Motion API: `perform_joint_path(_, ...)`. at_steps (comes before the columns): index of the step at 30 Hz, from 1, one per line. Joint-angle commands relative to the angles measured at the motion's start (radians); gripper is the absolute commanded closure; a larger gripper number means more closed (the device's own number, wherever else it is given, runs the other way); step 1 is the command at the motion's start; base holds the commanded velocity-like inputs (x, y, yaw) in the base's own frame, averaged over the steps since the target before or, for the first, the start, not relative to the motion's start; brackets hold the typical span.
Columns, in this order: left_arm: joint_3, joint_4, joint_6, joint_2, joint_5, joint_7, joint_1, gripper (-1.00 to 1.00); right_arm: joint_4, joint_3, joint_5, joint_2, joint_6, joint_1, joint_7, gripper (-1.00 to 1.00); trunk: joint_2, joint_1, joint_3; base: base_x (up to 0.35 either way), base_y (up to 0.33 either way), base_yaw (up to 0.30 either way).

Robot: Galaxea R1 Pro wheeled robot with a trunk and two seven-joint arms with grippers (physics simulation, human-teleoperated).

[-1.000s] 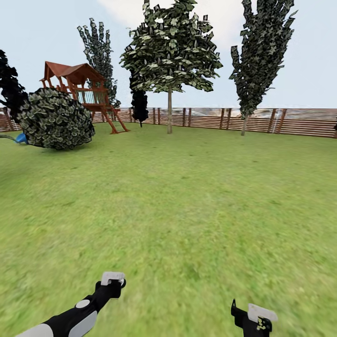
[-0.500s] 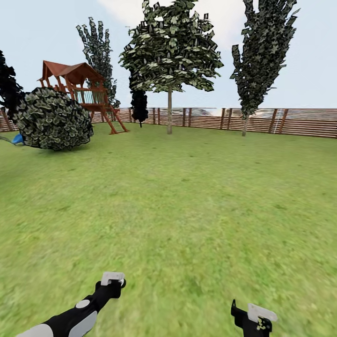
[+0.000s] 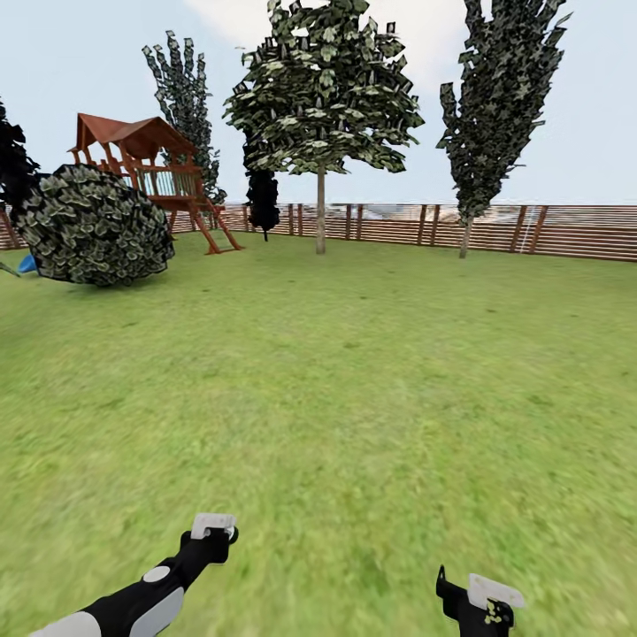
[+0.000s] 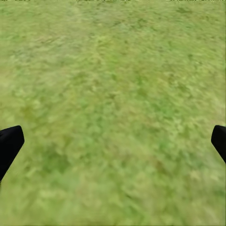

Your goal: In the garden, pick up the pesticide atomizer on the floor and spray pesticide onto both trees until each tree trunk is fully covered.

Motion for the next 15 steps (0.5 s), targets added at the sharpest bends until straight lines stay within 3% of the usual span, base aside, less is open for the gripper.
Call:
perform_joint_path(1, -0.008, -0.002, -0.005, 0.001, 0.009, 0.003, -0.002, 1.00, -0.001, 0.008, -0.010, -0.002, -0.006, -0.002, -0.006, -1.00, -0.002, 0.001, -0.002, 0.334, 0.000, 0.000)
perform_joint_path(15, -0.008, -0.002, -0.005, 0.001, 0.009, 0.003, -0.001, 1.00, -0.001, 0.009, -0.010, -0.002, -0.006, -0.002, -0.006, -1.00, -0.002, 0.001, -0.002, 0.334, 0.000, 0.000)
